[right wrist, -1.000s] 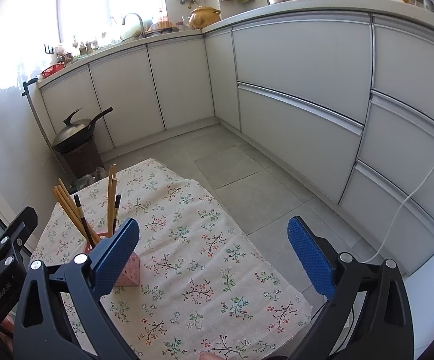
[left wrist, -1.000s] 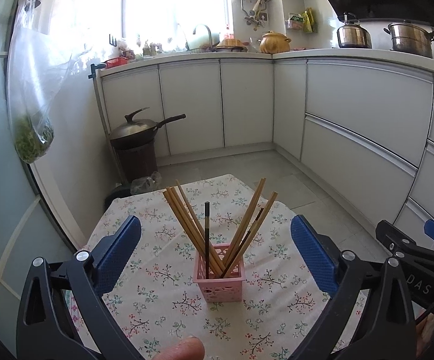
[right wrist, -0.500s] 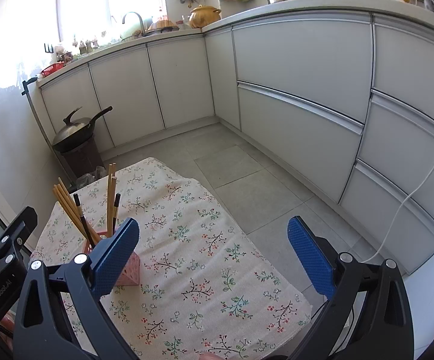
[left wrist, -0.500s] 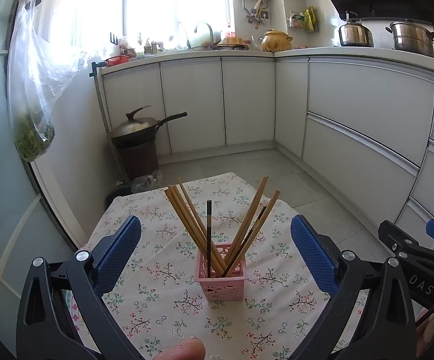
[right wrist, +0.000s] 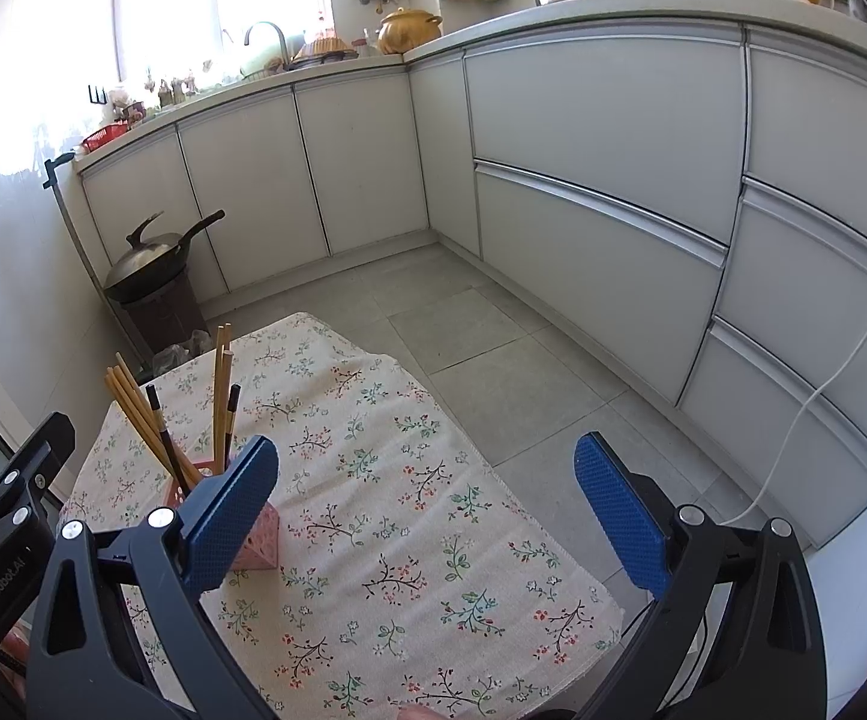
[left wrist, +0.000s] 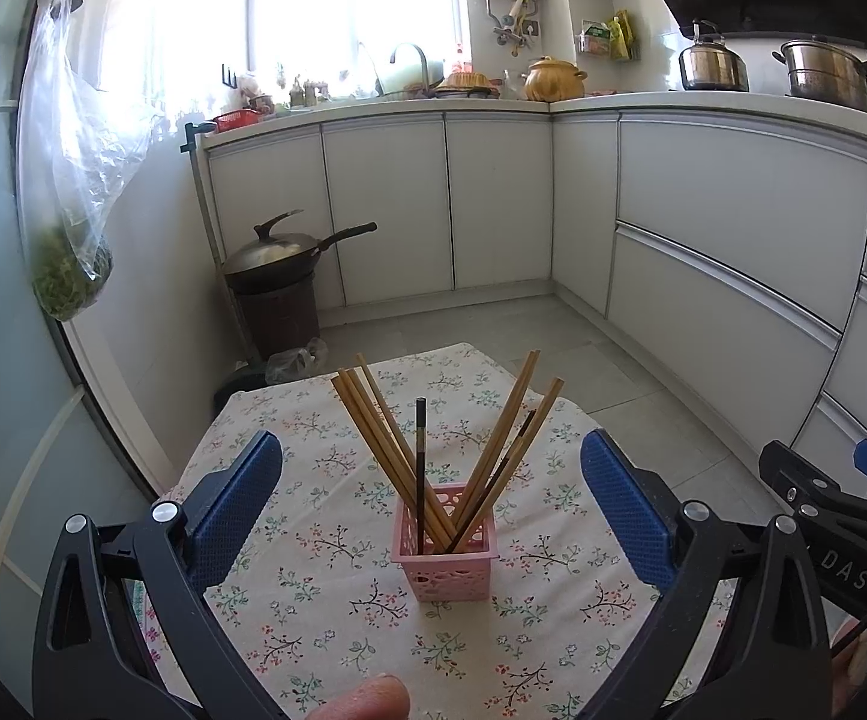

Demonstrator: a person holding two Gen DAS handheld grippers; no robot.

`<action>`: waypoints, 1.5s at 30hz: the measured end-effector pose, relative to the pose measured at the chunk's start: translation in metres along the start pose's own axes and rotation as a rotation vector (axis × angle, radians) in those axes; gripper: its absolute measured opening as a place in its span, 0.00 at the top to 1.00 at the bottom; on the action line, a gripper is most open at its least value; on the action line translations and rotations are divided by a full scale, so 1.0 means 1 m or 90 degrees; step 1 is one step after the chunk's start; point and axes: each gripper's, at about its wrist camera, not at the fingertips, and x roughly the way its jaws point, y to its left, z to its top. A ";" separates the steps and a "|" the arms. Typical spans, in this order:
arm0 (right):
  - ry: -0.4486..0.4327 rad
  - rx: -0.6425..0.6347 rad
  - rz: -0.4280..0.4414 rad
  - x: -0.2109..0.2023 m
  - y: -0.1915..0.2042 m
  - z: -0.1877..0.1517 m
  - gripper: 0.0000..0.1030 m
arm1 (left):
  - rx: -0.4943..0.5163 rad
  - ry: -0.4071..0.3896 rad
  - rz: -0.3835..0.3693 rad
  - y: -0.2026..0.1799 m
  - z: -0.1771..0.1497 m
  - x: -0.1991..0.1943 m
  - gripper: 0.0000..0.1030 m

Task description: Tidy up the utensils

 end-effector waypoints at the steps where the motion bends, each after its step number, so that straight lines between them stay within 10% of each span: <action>1: 0.000 0.000 0.001 0.000 0.000 0.000 0.06 | 0.000 0.000 0.001 0.000 0.000 0.000 0.07; 45: 0.008 -0.001 0.003 0.003 0.001 -0.003 0.06 | -0.002 0.012 0.019 0.006 -0.005 0.005 0.07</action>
